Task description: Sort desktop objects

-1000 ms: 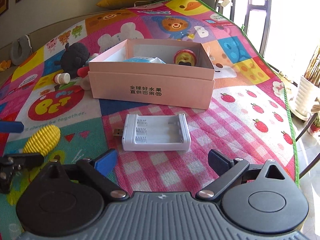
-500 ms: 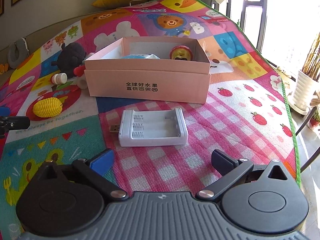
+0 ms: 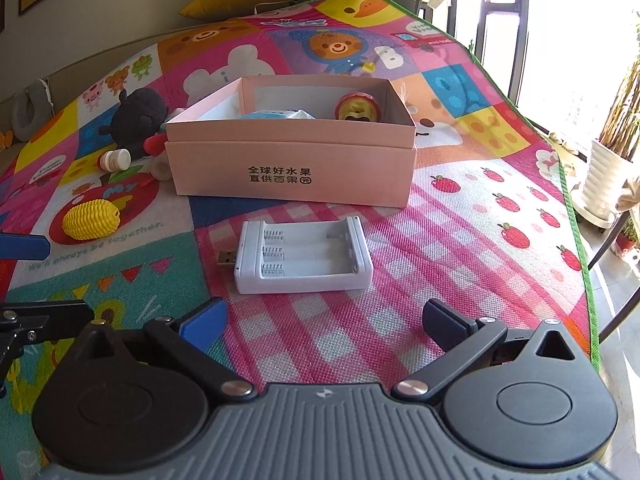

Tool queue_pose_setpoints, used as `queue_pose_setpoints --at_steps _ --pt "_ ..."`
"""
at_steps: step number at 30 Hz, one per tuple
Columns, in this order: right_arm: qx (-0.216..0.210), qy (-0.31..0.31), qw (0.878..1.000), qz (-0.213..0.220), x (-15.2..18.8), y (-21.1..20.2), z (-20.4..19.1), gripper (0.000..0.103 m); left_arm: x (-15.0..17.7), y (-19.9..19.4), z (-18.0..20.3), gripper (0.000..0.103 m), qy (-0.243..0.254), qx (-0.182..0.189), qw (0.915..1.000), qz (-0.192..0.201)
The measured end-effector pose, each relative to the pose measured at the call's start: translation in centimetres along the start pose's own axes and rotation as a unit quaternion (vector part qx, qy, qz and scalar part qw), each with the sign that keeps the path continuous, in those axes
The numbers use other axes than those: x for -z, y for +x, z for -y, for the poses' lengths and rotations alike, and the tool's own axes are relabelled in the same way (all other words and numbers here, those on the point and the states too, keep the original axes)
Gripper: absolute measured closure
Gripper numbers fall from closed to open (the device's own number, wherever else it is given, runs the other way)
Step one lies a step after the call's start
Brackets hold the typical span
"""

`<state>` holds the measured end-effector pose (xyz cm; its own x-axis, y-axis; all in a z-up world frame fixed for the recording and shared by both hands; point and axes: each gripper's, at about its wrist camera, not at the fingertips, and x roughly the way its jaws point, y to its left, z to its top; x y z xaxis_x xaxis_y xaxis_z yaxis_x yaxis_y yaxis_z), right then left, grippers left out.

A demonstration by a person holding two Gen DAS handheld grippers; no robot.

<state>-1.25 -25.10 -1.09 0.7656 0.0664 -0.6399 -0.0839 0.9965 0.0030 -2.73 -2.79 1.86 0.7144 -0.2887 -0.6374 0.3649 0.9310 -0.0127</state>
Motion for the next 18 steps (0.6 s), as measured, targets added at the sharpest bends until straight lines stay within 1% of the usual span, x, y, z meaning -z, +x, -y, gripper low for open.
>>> queue_pose_setpoints --at_steps 3,7,10,14,18 --pt "0.0 0.0 1.0 0.0 0.0 0.0 -0.1 0.0 0.5 -0.1 -0.9 0.0 -0.021 -0.012 0.9997 -0.005" --pt "0.004 -0.001 1.0 0.001 0.0 -0.1 -0.2 0.0 1.0 -1.1 -1.9 0.0 -0.044 -0.019 0.9988 0.011" --pt "0.003 0.003 1.0 0.004 0.1 -0.1 0.0 0.0 1.0 -1.5 -2.4 0.0 -0.056 -0.02 0.9981 0.012" --pt "-0.001 0.008 1.0 0.008 0.1 -0.2 0.1 0.0 0.6 -1.2 -2.0 0.0 -0.061 -0.003 0.9981 0.006" --pt "-0.002 0.01 1.0 0.01 0.2 -0.2 0.1 0.0 -0.4 -0.1 -1.8 0.0 -0.057 -0.013 0.9983 0.009"
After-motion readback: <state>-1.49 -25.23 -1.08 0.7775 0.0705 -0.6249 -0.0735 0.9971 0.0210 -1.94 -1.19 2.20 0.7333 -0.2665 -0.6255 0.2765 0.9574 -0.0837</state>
